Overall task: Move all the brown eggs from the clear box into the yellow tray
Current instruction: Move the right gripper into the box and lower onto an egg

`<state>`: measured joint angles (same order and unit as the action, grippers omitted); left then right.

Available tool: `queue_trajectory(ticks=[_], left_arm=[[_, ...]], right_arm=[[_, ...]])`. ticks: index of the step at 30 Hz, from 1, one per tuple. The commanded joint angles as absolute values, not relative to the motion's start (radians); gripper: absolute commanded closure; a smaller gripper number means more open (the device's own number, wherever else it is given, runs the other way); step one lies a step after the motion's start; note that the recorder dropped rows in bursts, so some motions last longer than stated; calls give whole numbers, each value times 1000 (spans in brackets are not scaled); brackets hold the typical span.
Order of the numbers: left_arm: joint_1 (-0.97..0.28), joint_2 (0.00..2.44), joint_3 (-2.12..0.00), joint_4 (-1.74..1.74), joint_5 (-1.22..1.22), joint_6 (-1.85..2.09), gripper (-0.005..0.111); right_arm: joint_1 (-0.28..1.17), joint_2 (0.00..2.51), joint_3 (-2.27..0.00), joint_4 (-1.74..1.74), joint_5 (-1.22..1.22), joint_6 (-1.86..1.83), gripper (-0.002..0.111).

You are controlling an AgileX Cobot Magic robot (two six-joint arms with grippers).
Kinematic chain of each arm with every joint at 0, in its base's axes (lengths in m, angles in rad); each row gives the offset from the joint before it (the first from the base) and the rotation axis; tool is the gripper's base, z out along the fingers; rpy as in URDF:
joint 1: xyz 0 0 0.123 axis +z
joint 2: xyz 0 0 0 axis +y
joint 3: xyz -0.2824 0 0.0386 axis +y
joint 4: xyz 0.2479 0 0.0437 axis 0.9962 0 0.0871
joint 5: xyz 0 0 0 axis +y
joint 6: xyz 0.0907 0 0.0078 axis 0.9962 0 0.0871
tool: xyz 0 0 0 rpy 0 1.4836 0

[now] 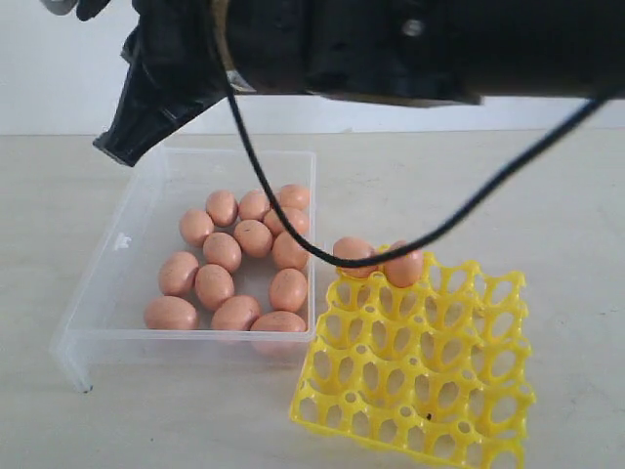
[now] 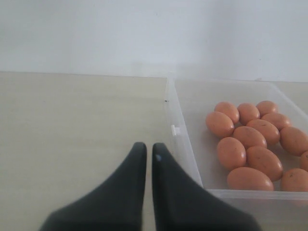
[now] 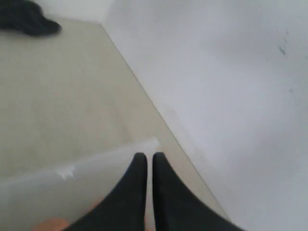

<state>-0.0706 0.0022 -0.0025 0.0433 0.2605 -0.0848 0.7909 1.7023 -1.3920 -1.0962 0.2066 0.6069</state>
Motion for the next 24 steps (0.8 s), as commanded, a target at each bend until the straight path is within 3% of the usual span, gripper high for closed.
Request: queue_trajectory(ticks=[1,7,16,18,22,24], left_arm=[[-67,0,0,41,255,-83,103],[-67,0,0,41,255,-83,103],[-67,0,0,41,255,-83,103],[-67,0,0,41,255,-83,103],[-67,0,0,41,255,-83,103],[-67,0,0,41,255,-83,103]], right_arm=[[806,1832,-1592,-749,619,300,108],[788,1999,-1834,-231,1140,-211,108],[788,2124,-1880,-120,1206,-266,107],[788,2143,-1880,-120,1219,-267,98],[788,2173,-1880,-116,1214,-319,67],[788,2178,-1880,-121,1166,-312,58]])
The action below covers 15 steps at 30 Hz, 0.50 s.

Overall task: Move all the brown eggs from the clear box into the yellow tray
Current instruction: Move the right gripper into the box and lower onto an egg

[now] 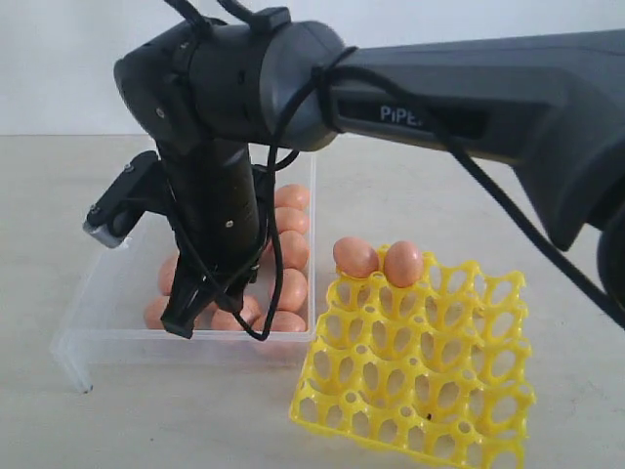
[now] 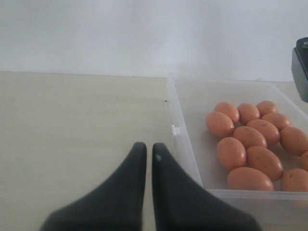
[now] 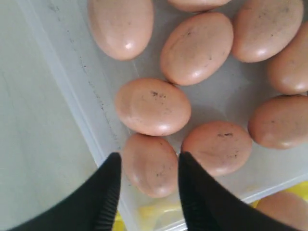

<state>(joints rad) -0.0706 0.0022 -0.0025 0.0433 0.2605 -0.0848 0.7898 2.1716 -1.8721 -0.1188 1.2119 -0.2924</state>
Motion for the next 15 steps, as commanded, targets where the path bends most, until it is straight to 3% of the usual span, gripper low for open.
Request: queue_trajectory(ticks=[1,6,10,15], left_arm=[[-67,0,0,41,255,-83,103],[-67,0,0,41,255,-83,103],[-67,0,0,41,255,-83,103],[-67,0,0,41,255,-83,103]], right_arm=[[788,2178,-1880,-121,1134,-273,58],[785,2197,-1883,-154,956,-15,58],[747,2246,-1883,-208,950,148,58],[726,2256,-1883,-178,904,151,58]])
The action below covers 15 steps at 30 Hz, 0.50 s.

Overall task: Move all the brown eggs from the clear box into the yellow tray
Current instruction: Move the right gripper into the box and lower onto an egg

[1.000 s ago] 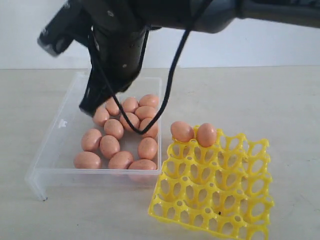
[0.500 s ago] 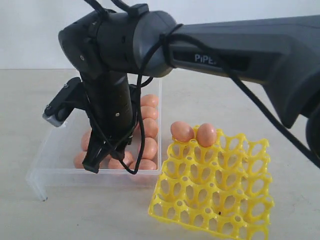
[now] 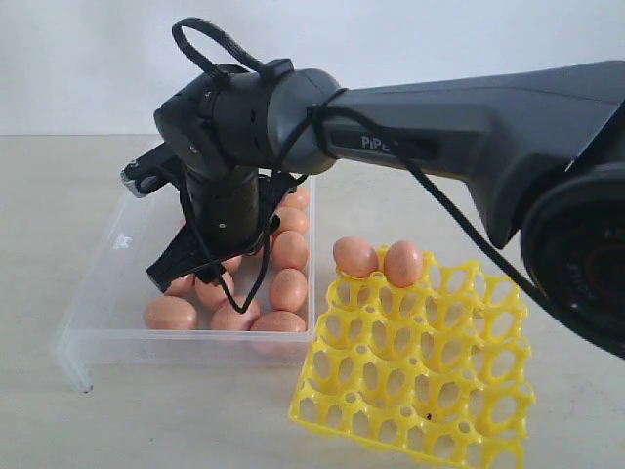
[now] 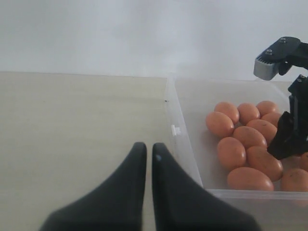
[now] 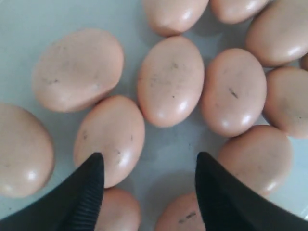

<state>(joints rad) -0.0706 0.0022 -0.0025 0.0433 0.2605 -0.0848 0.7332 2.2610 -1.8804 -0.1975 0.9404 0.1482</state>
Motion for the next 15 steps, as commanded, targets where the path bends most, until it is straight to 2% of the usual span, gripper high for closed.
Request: queue_trajectory(ticks=[1,15], left_arm=[[-67,0,0,41,255,-83,103],[-67,0,0,41,255,-83,103]], right_arm=[[726,2256,-1883,-163,892,146,58],[726,2334,-1883,-115,831,156,58]])
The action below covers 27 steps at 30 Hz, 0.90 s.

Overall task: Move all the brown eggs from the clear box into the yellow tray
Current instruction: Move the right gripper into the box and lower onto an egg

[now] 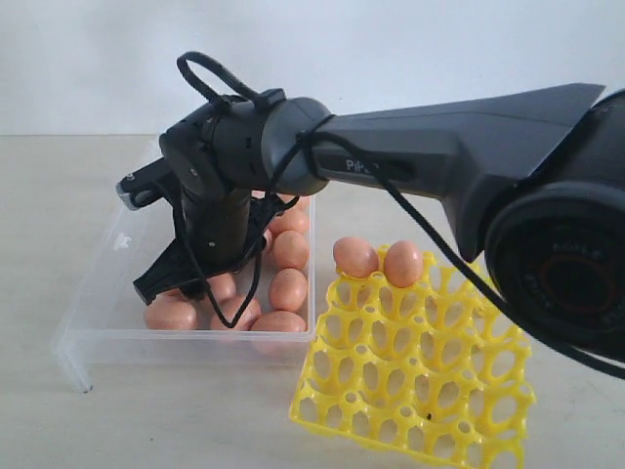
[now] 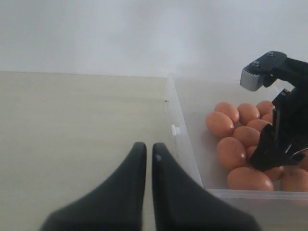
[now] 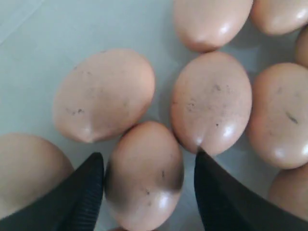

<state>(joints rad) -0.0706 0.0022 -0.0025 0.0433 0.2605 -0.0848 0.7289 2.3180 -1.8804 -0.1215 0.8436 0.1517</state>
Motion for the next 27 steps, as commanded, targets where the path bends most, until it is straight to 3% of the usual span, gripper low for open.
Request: queue_trajectory(ticks=[1,4,6,11,27], left_arm=[[-67,0,0,41,255,-83,103],[-67,0,0,41,255,-83,103],[-67,0,0,41,255,-83,103],[-67,0,0,41,255,-83,103],[-67,0,0,41,255,-83,103]], right_arm=[[726,2336,-1883,-115,823,156,58],[726,2343,-1883,-112,804,156,58],[726,2346,-1883,-112,797,158,65],[726,2345,-1883,-112,785,177,108],[726,2209,-1883,-264,784,182,108]])
